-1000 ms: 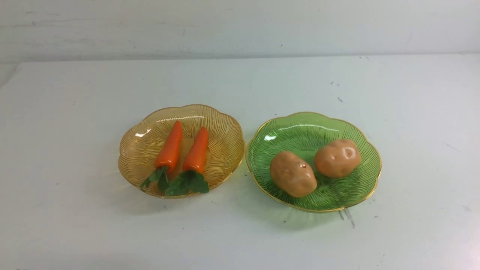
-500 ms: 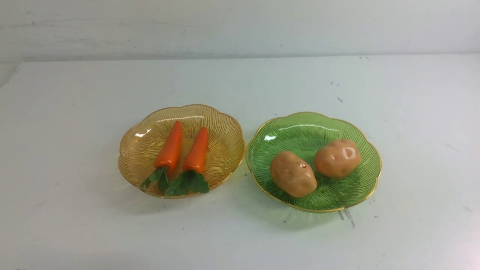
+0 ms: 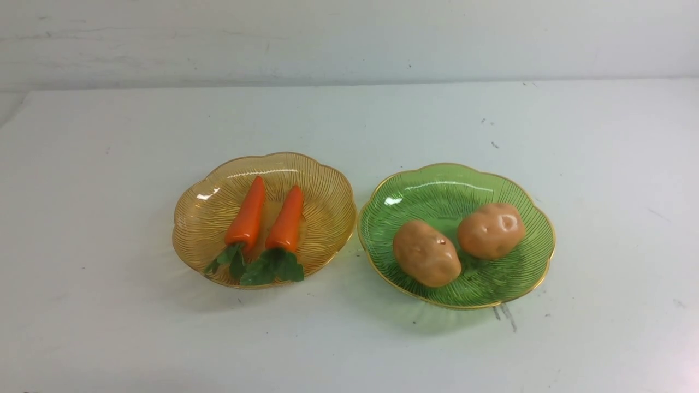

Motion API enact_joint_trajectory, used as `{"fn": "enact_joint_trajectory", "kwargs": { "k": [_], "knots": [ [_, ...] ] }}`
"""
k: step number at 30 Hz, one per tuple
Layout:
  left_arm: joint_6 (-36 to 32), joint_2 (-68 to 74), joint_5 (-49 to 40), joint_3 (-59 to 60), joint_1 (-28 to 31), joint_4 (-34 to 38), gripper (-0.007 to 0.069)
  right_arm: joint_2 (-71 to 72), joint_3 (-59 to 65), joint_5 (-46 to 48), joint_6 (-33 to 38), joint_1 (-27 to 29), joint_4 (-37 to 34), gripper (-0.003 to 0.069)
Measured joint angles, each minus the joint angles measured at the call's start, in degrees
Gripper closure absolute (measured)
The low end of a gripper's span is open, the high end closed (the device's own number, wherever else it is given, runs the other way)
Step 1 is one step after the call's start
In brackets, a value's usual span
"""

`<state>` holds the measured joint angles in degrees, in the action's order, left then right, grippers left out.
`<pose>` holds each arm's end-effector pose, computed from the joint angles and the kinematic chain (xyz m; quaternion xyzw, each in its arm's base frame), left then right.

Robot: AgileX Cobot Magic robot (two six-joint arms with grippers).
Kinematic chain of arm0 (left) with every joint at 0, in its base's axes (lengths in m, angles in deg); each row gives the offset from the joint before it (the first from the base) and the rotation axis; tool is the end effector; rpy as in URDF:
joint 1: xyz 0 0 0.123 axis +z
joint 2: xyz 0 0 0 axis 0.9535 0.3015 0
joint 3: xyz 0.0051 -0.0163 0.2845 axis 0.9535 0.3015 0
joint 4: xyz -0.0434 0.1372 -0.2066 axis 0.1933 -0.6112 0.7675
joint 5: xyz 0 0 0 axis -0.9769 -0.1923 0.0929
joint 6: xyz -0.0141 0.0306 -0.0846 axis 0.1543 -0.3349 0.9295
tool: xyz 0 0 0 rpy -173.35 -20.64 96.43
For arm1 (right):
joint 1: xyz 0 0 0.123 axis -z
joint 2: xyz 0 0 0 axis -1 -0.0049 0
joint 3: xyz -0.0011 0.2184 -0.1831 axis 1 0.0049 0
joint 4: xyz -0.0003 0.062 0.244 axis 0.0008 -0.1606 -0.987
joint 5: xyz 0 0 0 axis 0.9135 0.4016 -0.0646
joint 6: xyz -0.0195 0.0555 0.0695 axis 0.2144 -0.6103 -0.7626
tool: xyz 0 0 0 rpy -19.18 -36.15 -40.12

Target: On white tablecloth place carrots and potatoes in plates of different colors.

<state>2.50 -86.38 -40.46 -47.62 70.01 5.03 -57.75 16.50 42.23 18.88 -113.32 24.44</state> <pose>0.0524 -0.0004 0.1702 0.0325 0.8070 0.0119 0.5896 0.0320 0.0137 0.3585 -0.1301 0.5986 0.1535 0.7754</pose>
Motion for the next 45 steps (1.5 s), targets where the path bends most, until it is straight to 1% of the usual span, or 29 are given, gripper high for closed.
{"fn": "enact_joint_trajectory", "kwargs": {
  "k": [1,3,6,7,8,9,13,17,18,45],
  "knots": [
    [0.0,0.0,0.0,0.0,-0.05,0.0,0.0628,0.67,0.36,1.64,0.02,0.96,-0.06,0.0674],
    [0.0,0.0,0.0,0.0,-0.04,0.0,0.0628,2.1,1.87,3.32,0.15,4.72,-0.12,0.0674],
    [0.0,0.0,0.0,0.0,-0.06,0.0,0.0628,4.37,7.43,4.69,0.17,12.22,0.59,0.0674],
    [0.0,0.0,0.0,0.0,-0.06,0.0,0.0628,4.65,7.94,4.79,0.17,12.71,0.84,0.0674],
    [0.0,0.0,0.0,0.0,-0.11,0.0,0.0628,5.73,12.9,5.21,0.17,16.94,1.75,0.0674],
    [0.0,0.0,0.0,0.0,-0.11,0.0,0.0628,6.63,16.68,5.21,0.17,19.01,2.24,0.0674],
    [0.0,0.0,0.0,0.0,-0.11,0.0,0.0628,9.98,28.76,5.29,0.17,24.66,2.29,0.0674],
    [0.0,-0.06,-0.06,0.0,-0.11,0.0,0.0628,10.53,31.44,9.2,0.17,25.9,2.29,0.0674],
    [0.0,-0.06,-0.06,0.0,-0.11,0.0,0.0628,10.53,31.5,11.58,0.17,26.07,2.29,0.0674],
    [0.0,-0.06,-0.06,0.0,-0.11,0.0,0.0628,10.53,31.5,11.83,0.74,26.11,2.23,0.0674]
  ]
}}
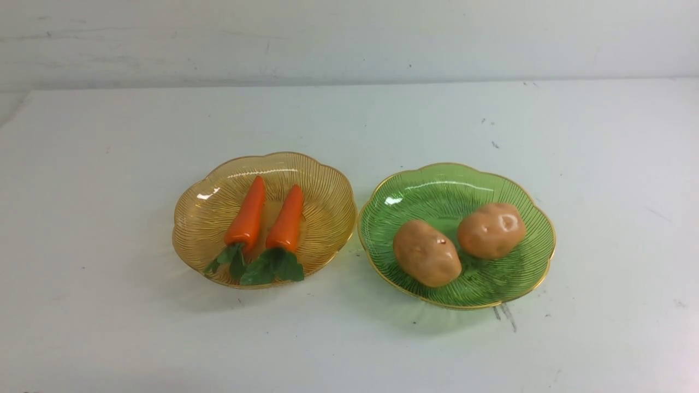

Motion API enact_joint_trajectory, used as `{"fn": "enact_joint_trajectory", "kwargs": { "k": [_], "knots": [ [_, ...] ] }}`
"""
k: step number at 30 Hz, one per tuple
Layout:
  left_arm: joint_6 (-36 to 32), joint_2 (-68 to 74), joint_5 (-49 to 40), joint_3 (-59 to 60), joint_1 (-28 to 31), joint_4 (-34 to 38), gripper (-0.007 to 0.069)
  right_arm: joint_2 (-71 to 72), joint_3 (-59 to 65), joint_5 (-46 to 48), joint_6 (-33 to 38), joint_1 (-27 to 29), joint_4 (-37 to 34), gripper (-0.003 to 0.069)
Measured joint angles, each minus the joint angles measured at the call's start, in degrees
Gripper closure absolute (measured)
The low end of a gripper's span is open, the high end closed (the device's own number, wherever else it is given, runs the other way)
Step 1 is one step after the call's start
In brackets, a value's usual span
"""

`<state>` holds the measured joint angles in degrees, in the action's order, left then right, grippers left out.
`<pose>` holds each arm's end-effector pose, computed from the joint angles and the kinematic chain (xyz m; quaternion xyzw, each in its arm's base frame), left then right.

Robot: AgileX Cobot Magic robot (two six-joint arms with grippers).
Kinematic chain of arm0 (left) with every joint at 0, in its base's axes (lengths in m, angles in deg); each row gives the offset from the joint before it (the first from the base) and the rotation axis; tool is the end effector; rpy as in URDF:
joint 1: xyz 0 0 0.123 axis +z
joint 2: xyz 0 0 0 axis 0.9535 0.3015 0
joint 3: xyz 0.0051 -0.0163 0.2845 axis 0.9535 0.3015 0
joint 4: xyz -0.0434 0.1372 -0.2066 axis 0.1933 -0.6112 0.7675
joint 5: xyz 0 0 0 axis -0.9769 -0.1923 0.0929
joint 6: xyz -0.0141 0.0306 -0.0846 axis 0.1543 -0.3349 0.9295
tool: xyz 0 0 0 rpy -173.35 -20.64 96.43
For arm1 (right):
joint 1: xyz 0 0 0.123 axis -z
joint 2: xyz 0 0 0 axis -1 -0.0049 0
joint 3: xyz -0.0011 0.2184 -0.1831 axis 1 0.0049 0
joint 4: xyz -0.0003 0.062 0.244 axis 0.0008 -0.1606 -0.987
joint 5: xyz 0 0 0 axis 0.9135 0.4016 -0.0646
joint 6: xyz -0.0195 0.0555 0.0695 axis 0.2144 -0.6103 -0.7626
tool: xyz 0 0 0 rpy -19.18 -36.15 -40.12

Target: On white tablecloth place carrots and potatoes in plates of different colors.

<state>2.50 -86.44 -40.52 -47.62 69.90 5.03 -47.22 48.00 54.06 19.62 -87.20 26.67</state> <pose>0.0524 -0.0005 0.1701 0.0332 0.8069 0.0113 0.5896 0.0522 -0.0041 0.1698 -0.0038 0.8107 -0.0405 0.5841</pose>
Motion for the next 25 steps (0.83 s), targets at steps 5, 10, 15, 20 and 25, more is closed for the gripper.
{"fn": "enact_joint_trajectory", "kwargs": {
  "k": [5,10,15,20,25],
  "knots": [
    [0.0,0.0,0.0,0.0,0.0,0.0,0.0628,0.0,0.0,0.0,0.5,0.0,0.0,0.0674],
    [0.0,0.0,0.0,0.0,0.0,0.0,0.0628,0.0,0.0,0.0,0.51,0.0,0.0,0.0674],
    [0.0,0.0,0.0,0.0,0.0,0.0,0.0628,0.0,0.0,0.0,0.51,0.0,0.0,0.0674],
    [0.0,0.0,0.0,0.0,0.0,0.0,0.0628,0.0,0.0,0.0,0.56,0.0,0.0,0.0674],
    [0.0,0.0,0.0,0.0,0.0,0.0,0.0628,0.0,0.0,0.0,0.56,0.0,0.0,0.0674]
  ]
}}
